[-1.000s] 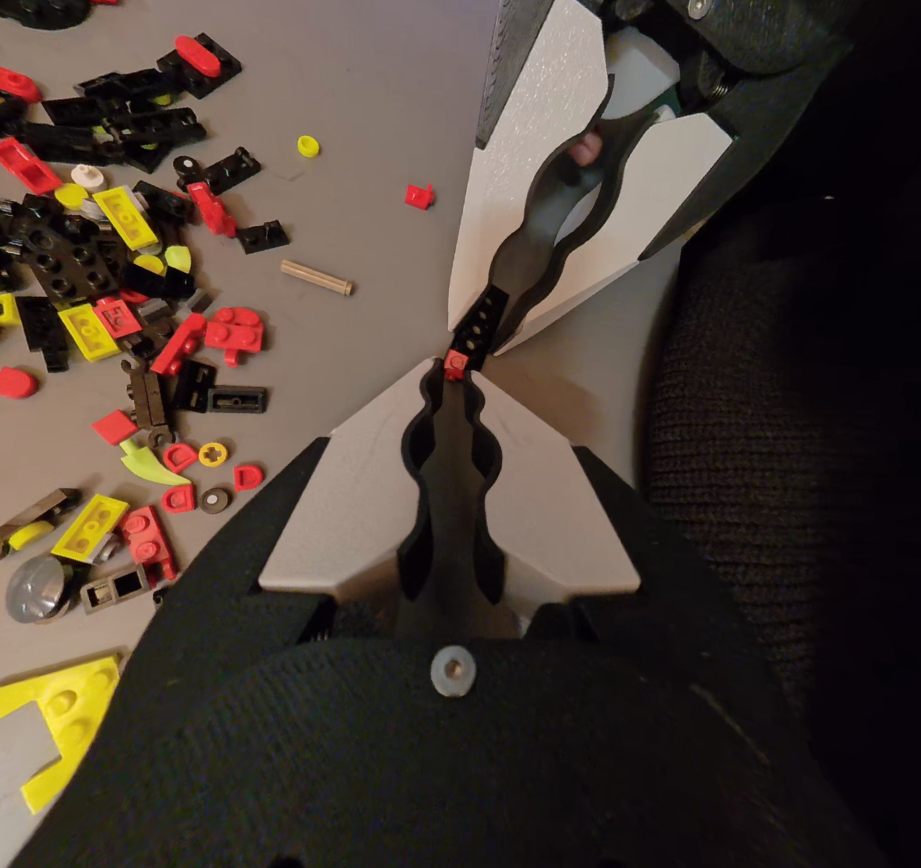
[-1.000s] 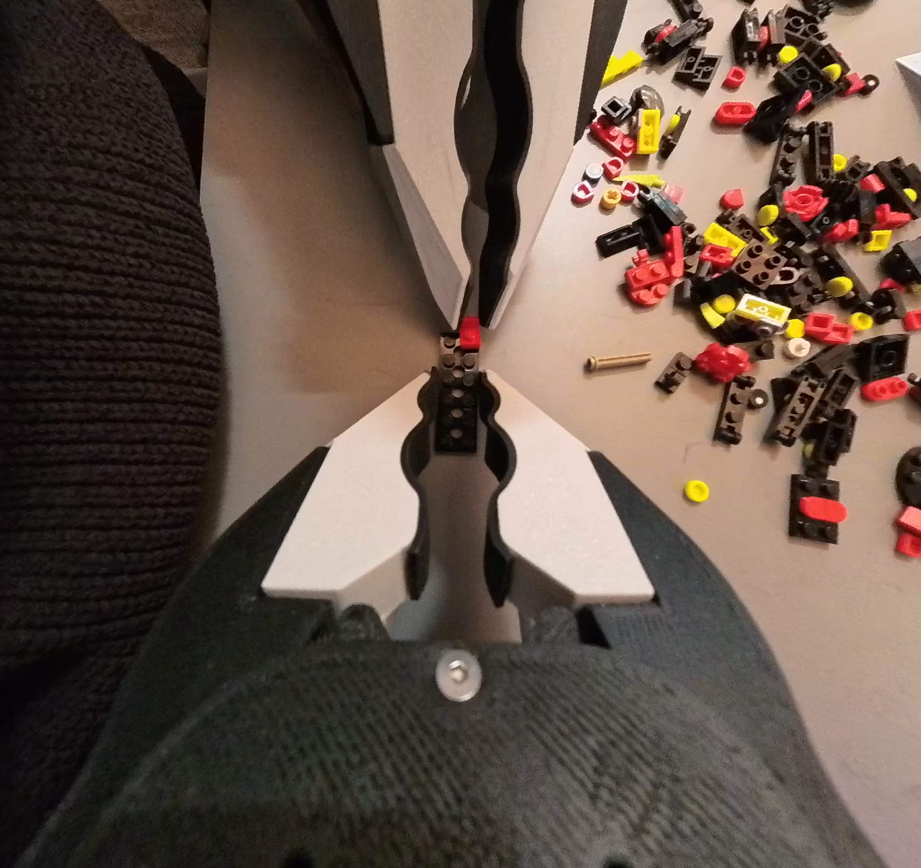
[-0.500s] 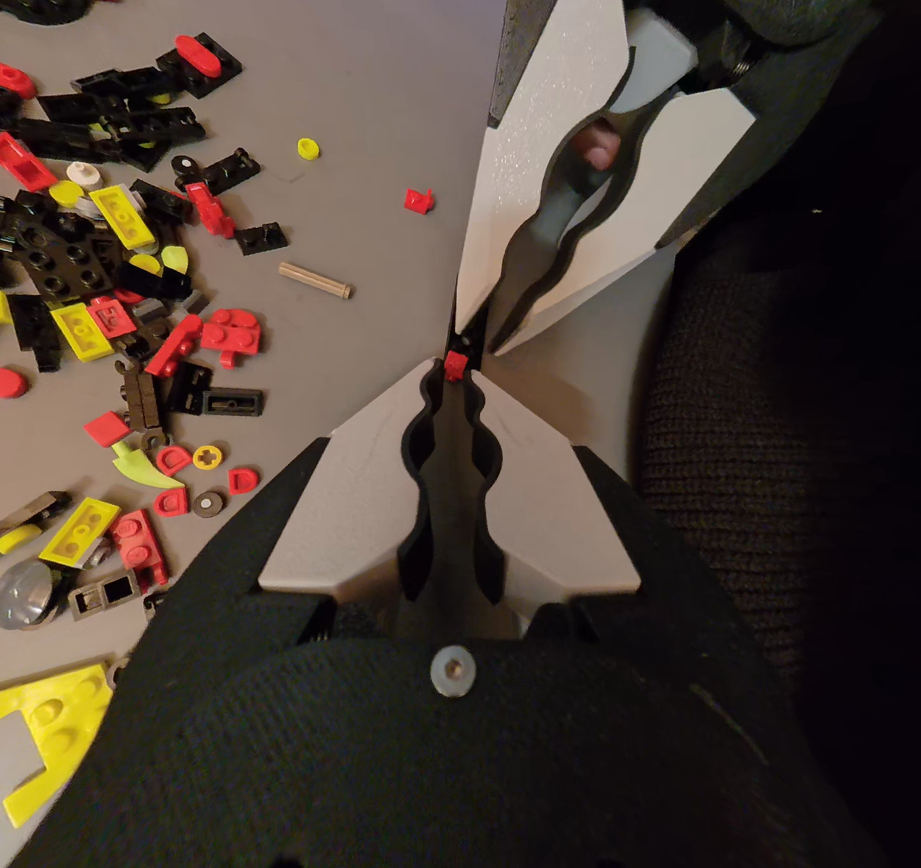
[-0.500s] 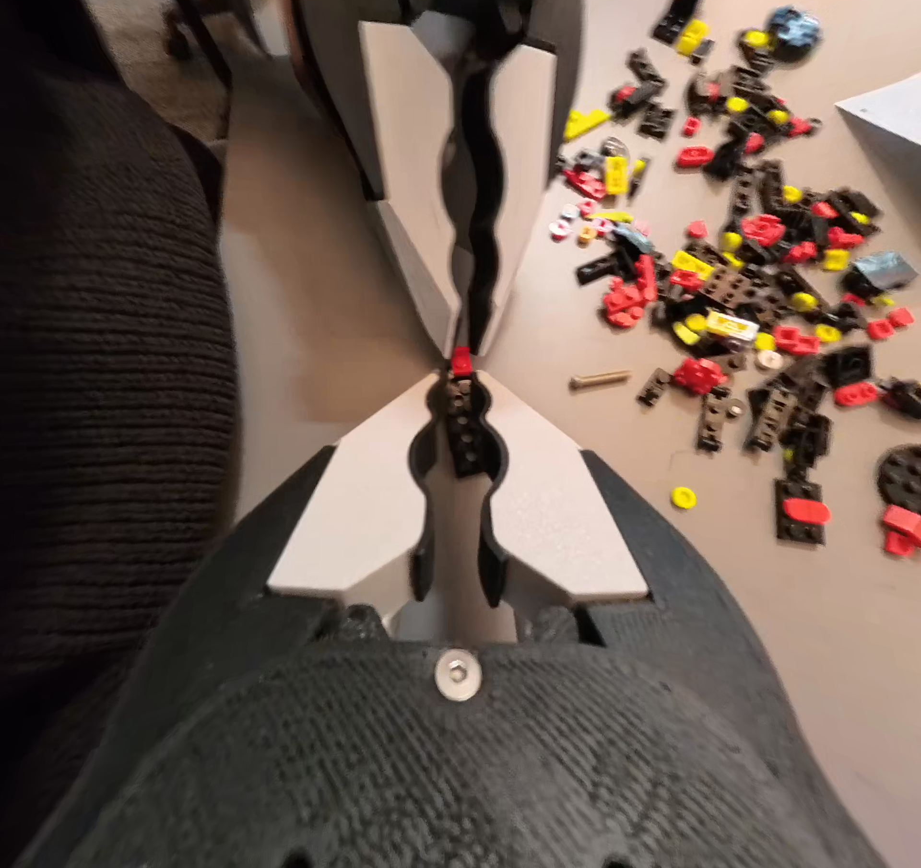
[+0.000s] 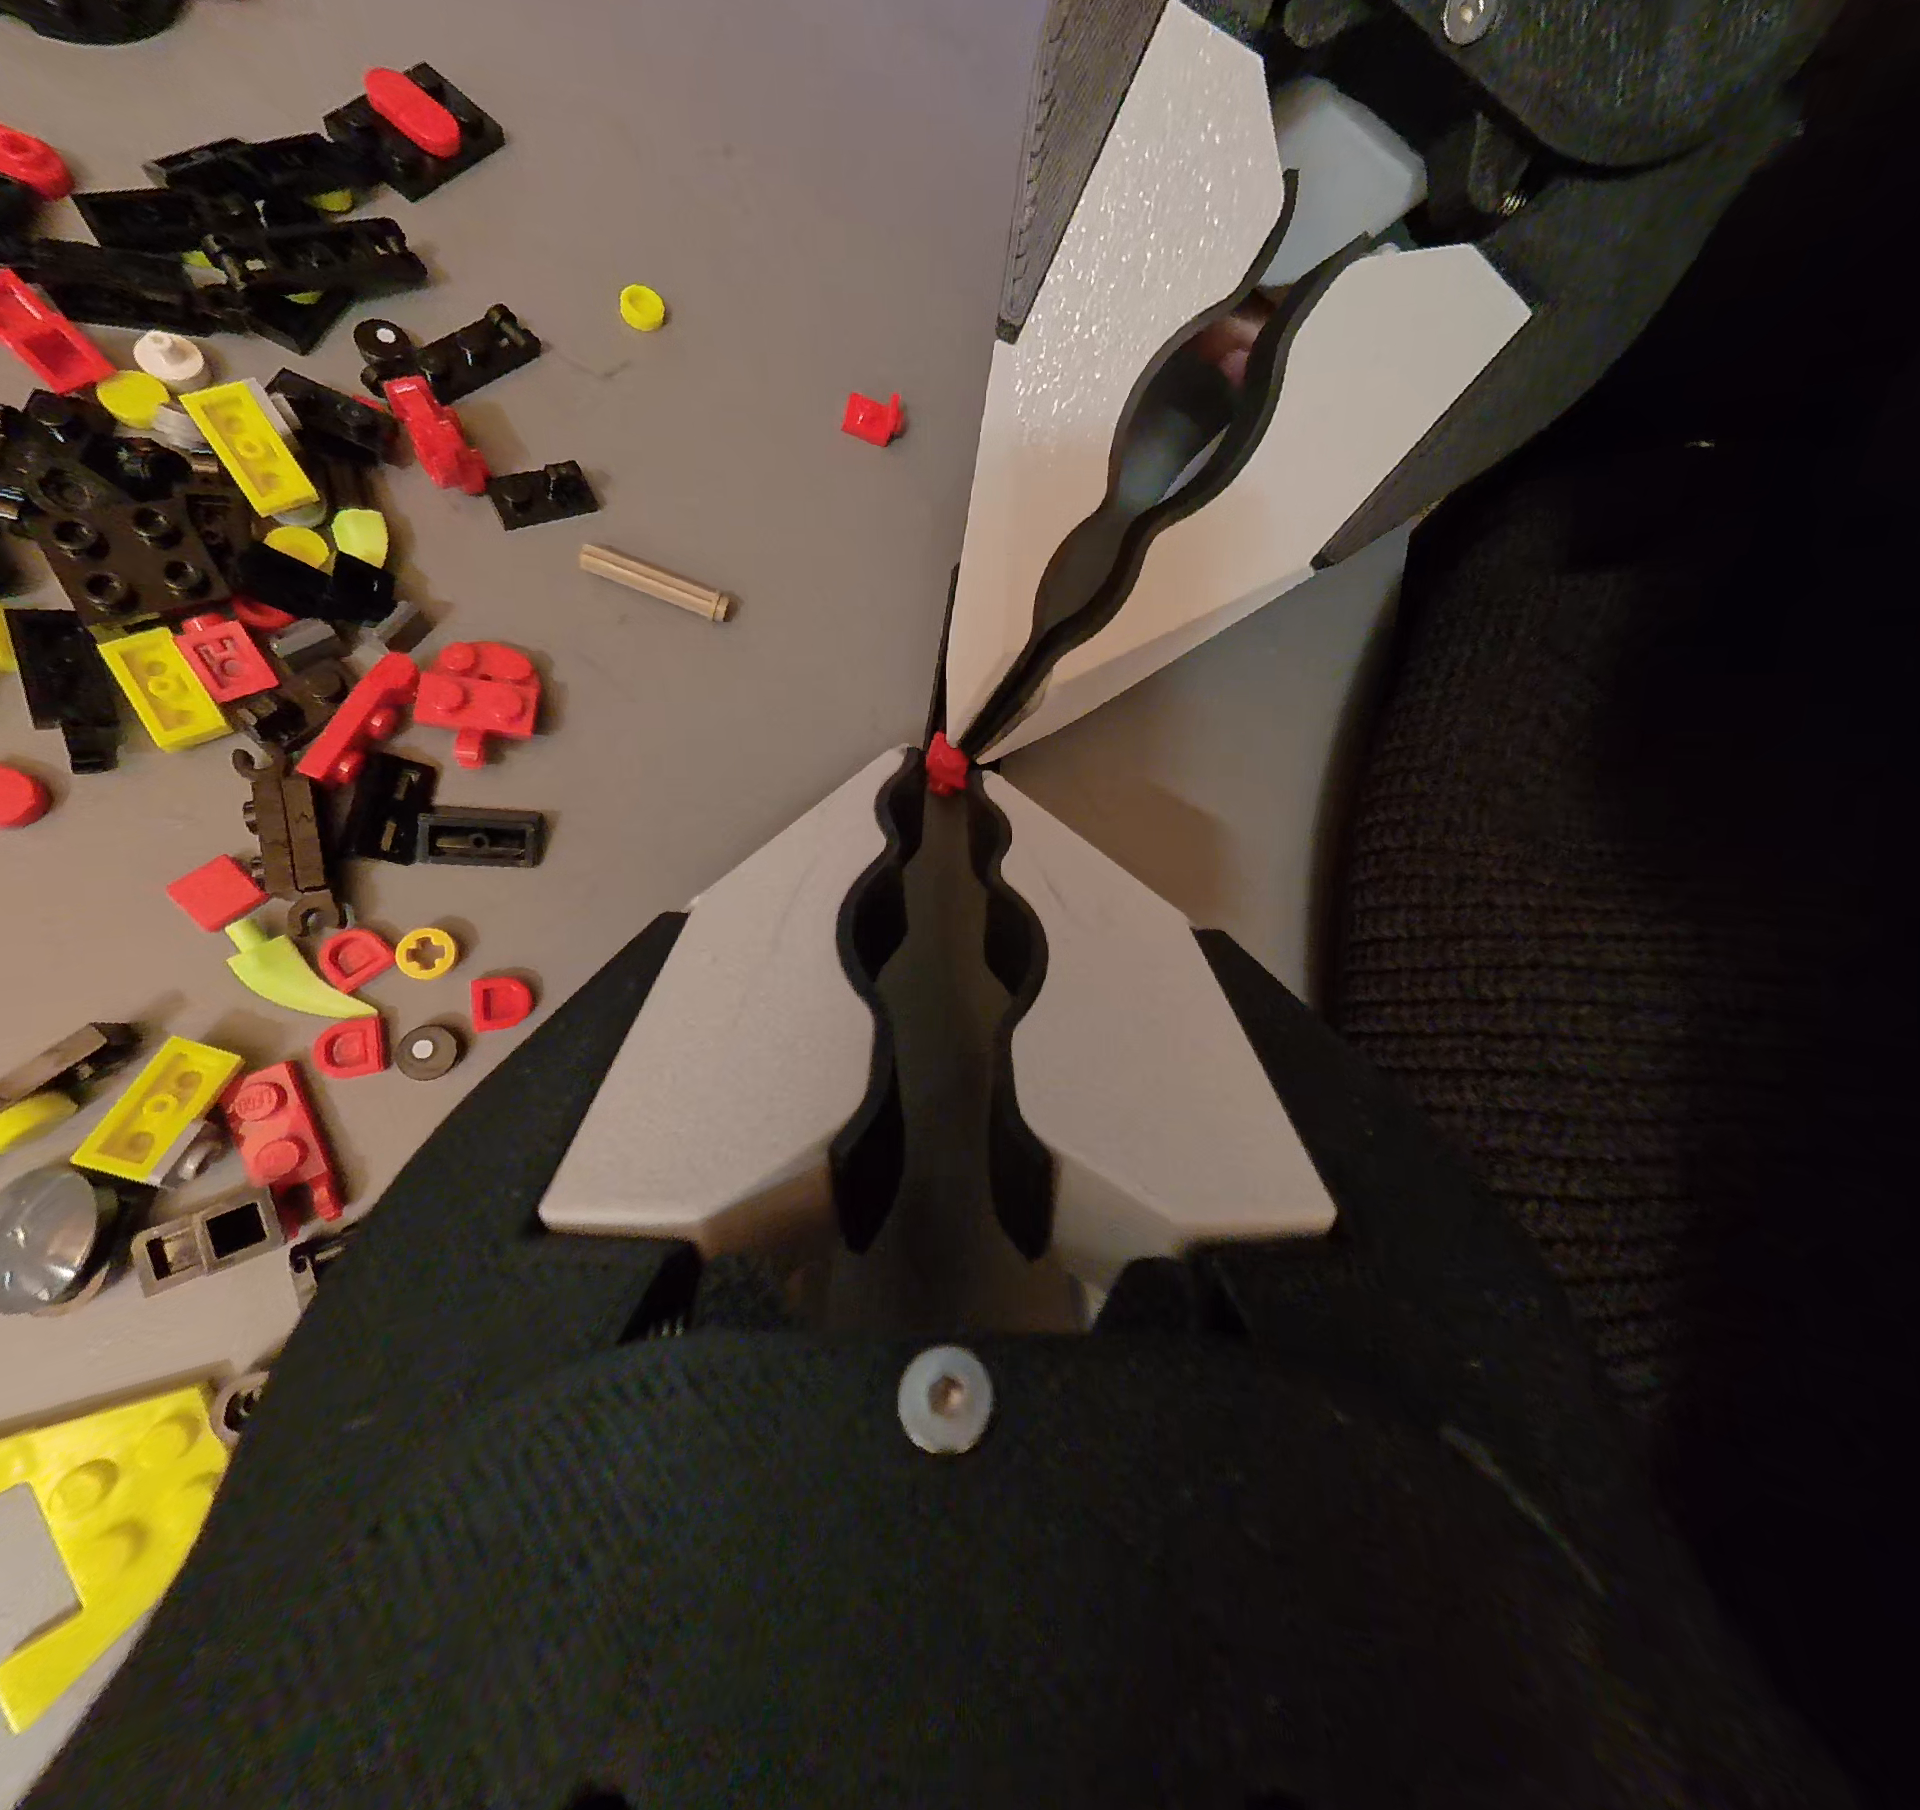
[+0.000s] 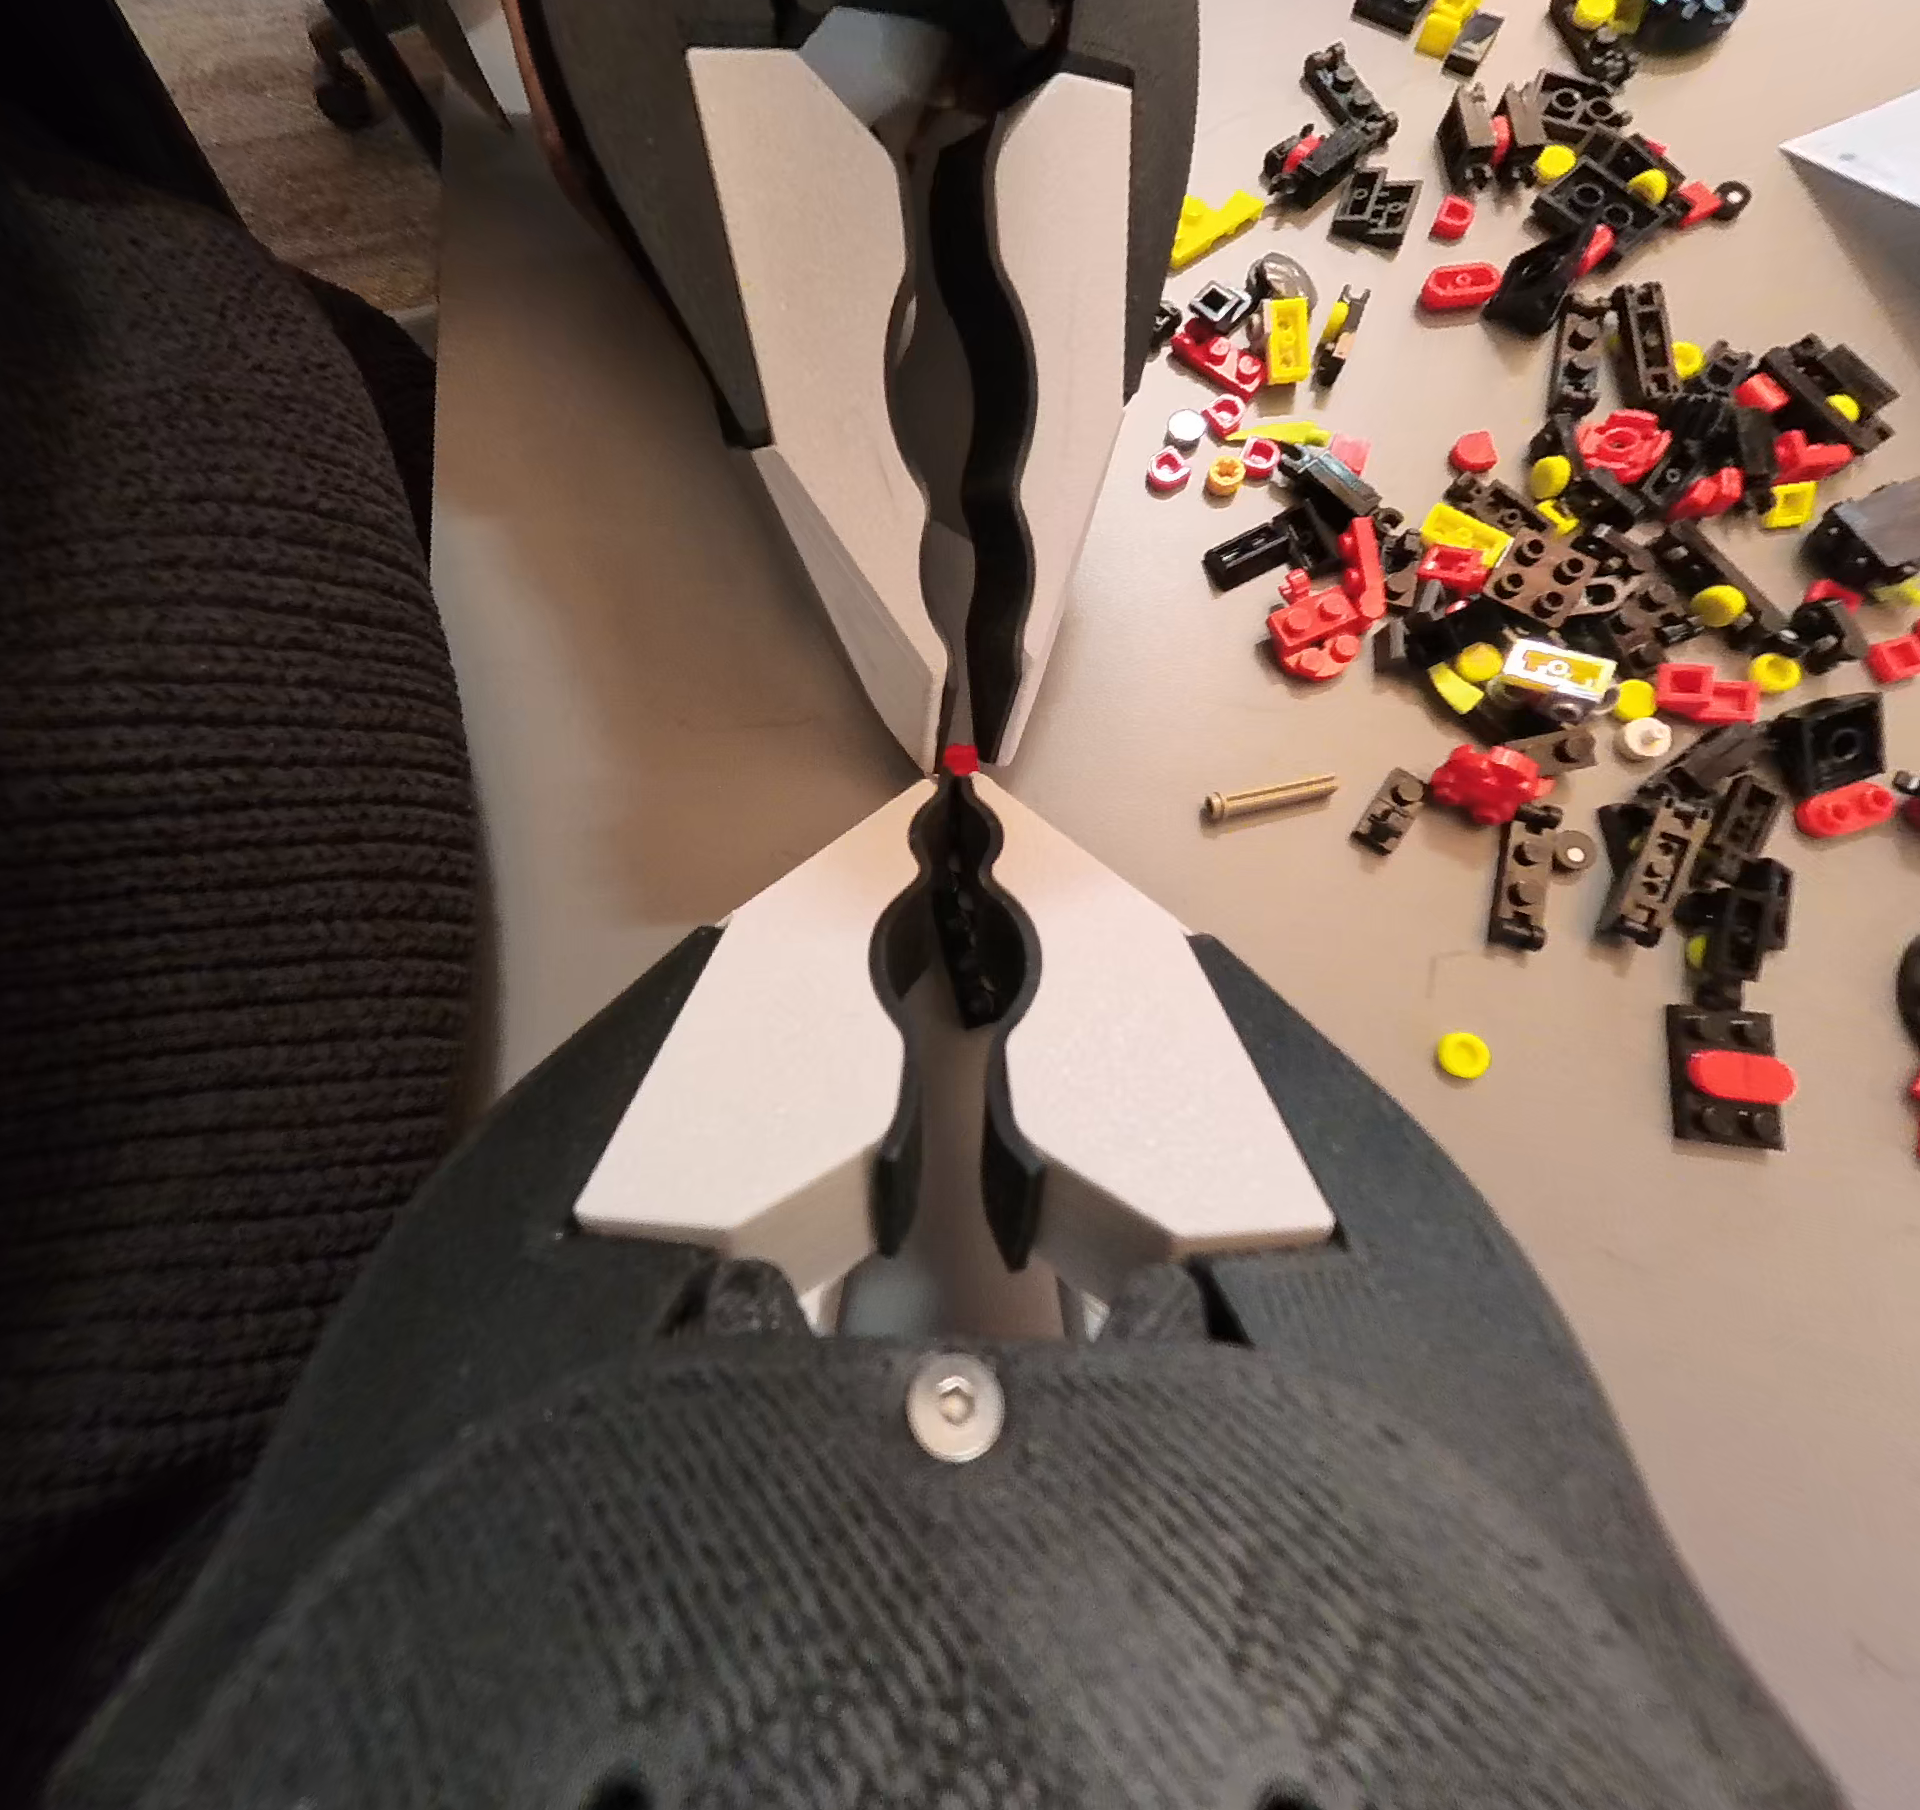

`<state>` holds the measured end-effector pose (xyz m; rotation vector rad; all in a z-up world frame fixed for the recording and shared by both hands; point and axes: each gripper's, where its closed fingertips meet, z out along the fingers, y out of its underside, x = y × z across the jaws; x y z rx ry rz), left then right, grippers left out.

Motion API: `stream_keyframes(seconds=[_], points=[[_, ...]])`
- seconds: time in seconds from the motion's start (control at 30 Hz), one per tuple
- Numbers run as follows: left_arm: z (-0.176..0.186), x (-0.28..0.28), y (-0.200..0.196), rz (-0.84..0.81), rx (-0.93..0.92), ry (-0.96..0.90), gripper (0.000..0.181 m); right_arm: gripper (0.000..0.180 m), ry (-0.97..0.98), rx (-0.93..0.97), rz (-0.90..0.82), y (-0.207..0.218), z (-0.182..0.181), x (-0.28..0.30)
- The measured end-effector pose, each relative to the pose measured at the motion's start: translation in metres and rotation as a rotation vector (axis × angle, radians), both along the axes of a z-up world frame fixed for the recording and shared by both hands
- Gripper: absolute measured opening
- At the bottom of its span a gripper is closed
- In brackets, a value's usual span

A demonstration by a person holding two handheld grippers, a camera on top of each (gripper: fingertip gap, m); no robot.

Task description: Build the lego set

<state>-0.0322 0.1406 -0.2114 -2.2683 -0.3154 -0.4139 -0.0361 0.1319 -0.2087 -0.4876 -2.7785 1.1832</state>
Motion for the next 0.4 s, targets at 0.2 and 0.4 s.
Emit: stream_keyframes(seconds=[0.2,0.4], points=[[0.0002,0.0000,0.0001,0.001,0.003,-0.002,0.005,0.000,-0.026,-0.007,-0.014,0.0001,0.0001,-0.0002],[-0.0002,0.0002,-0.0003,0.000,0.003,-0.002,0.006,0.000,-0.052,-0.006,-0.025,0.0002,-0.0003,-0.0008]])
